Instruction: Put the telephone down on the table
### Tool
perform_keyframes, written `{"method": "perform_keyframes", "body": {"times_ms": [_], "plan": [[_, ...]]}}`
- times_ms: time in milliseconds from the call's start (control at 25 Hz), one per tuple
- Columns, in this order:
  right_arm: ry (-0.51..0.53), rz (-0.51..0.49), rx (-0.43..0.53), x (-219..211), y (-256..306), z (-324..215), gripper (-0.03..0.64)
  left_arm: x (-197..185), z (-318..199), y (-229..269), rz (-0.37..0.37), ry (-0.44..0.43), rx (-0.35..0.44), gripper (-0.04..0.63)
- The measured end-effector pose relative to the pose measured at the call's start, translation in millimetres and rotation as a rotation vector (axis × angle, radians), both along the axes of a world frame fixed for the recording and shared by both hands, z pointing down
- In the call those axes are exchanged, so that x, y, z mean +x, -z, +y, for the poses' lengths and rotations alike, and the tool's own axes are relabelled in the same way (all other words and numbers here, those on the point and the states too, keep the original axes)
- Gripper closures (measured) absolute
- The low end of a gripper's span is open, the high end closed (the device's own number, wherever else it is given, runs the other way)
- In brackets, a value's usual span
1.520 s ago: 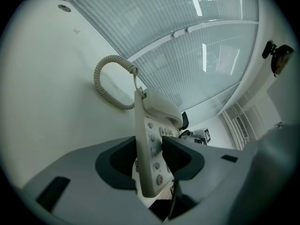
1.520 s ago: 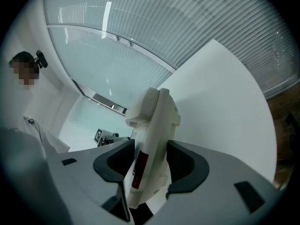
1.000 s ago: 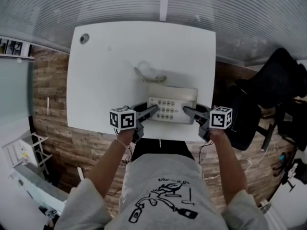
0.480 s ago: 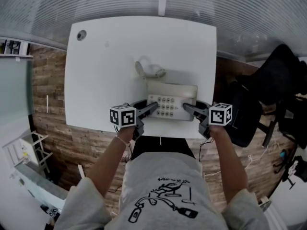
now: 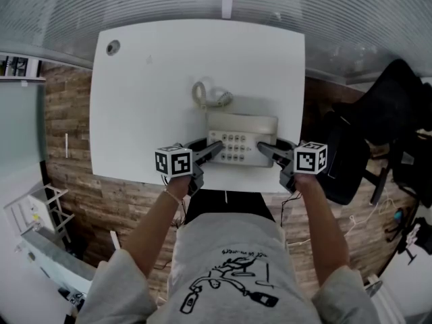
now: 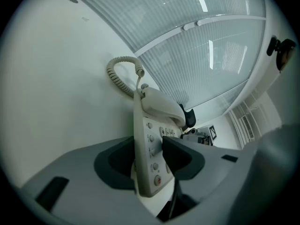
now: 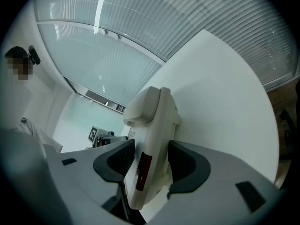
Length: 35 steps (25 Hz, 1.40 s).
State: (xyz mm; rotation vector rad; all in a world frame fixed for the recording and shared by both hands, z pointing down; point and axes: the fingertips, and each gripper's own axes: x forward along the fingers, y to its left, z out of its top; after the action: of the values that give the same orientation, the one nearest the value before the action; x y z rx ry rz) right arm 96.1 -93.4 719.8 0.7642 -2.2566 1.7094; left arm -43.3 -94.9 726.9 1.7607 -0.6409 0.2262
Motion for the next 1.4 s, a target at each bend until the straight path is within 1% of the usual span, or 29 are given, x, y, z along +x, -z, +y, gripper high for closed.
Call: {"method": "perform_keyframes", "body": {"times_ms": [280, 560, 640, 720, 760, 840, 880, 1000, 1040, 1240, 1400], "plan": [[0.01, 0.032, 0.006, -1, -1, -1, 0.387, 1, 2, -3, 0.004, 0.005, -0.021, 0.423], [0.01, 0.06, 0.01, -1, -2, -2, 0.387, 1, 4, -8, -0.021, -0.004, -0.046, 0.416], [0.007, 0.07, 0.009, -1, -1, -2, 0.387, -2, 3, -11, -0.048, -0.01, -0.044, 0.413], [0.002, 0.08, 0.007, -2, -2, -2, 0.383, -8, 2, -16, -0.093, -0.017, -0.044, 0.411], [0.0, 0.085, 0.007, -2, -2, -2, 0.382, -8, 2, -17, -0.096, -0.02, -0.049, 0.41], [-0.002, 0.096, 0.008, -2, -3, -3, 0.382, -2, 2, -12, -0.075, -0.024, -0.056, 0.408], [-0.003, 0.103, 0.007, -2, -3, -3, 0.38, -1, 1, -11, -0.086, -0.028, -0.051, 0.405], [0.003, 0.128, 0.007, -2, -4, -3, 0.38, -3, -1, -11, -0.173, -0.055, -0.019, 0.391], [0.003, 0.138, 0.005, -2, -3, -3, 0.379, -3, -1, -12, -0.185, -0.058, -0.018, 0.391], [0.003, 0.186, -0.004, 0, -5, -4, 0.374, -3, -2, -13, -0.202, -0.058, -0.029, 0.391], [0.01, 0.267, 0.002, 1, -4, -6, 0.37, -3, -3, -14, -0.216, -0.044, -0.035, 0.391]]}}
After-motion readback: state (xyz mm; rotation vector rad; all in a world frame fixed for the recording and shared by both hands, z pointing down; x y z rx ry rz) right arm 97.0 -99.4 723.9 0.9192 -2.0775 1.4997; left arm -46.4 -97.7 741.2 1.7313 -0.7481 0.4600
